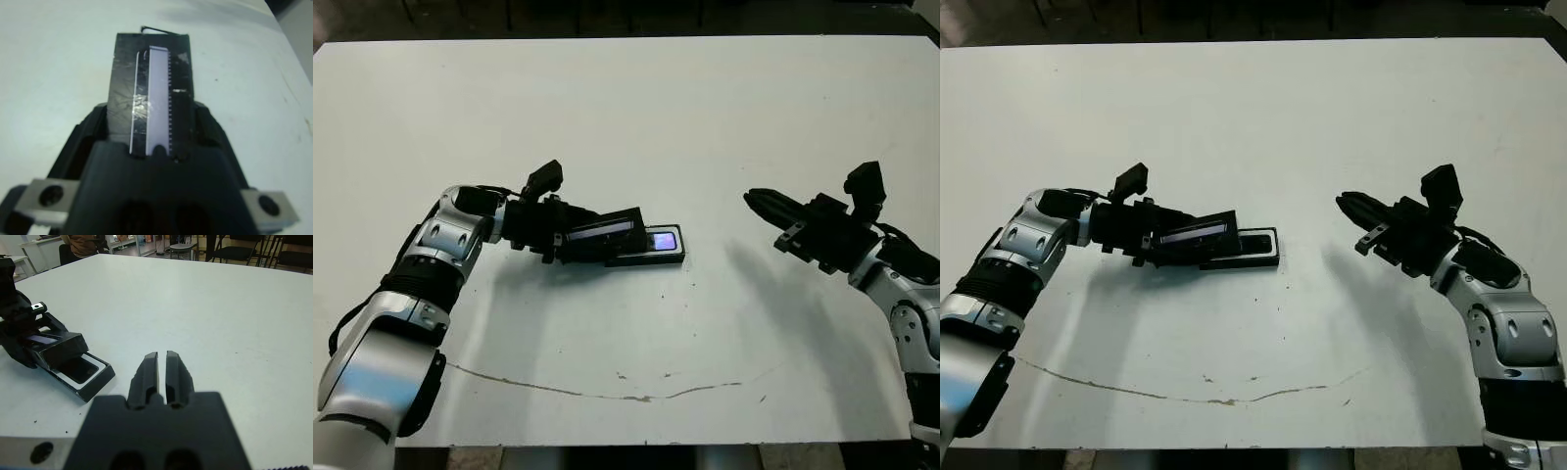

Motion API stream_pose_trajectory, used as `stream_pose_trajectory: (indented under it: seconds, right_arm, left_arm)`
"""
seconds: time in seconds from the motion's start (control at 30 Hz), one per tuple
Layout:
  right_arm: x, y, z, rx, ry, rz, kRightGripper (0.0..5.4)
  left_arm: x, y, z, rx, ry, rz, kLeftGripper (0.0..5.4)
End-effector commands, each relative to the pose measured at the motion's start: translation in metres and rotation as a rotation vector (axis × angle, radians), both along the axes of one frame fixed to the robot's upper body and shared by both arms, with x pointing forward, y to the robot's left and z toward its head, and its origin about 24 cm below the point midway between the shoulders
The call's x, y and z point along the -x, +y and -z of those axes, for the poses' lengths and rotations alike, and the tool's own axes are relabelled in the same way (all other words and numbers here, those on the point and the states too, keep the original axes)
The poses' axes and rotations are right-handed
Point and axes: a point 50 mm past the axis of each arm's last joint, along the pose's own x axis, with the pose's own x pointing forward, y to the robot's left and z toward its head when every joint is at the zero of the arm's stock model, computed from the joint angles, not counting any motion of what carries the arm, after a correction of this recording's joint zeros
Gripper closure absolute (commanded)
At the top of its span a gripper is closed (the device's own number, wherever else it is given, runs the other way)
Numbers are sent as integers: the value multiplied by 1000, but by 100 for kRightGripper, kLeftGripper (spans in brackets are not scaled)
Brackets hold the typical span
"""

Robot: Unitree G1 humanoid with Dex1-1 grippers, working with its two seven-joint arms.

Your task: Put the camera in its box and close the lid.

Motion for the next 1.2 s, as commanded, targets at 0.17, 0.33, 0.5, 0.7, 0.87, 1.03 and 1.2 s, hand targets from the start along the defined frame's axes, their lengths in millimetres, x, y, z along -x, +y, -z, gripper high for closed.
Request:
stream_pose_trajectory:
  seconds: [0.17, 0.33, 0.5, 0.7, 0.87, 1.03, 1.2]
  right_arm:
    - [3, -5, 6, 22, 27, 15, 540]
    - [3, -6, 5, 24, 29, 18, 540]
    - [4, -8, 6, 14, 31, 18, 540]
    - [3, -9, 3, 27, 20, 17, 540]
    - [4, -10, 3, 23, 23, 18, 540]
    - [6, -11, 0, 22, 36, 17, 540]
    - [8, -11, 0, 13, 36, 11, 540]
  left_arm:
    - [13, 0, 15, -87, 74, 52, 258]
    - [15, -2, 19, -102, 81, 56, 258]
    - [15, -3, 23, -114, 59, 12, 258]
    - [16, -19, 34, -151, -36, -60, 258]
    - [12, -35, 46, -188, -43, -80, 258]
    - [12, -54, 57, -190, -14, -74, 258]
    - [12, -70, 60, -203, 1, -41, 258]
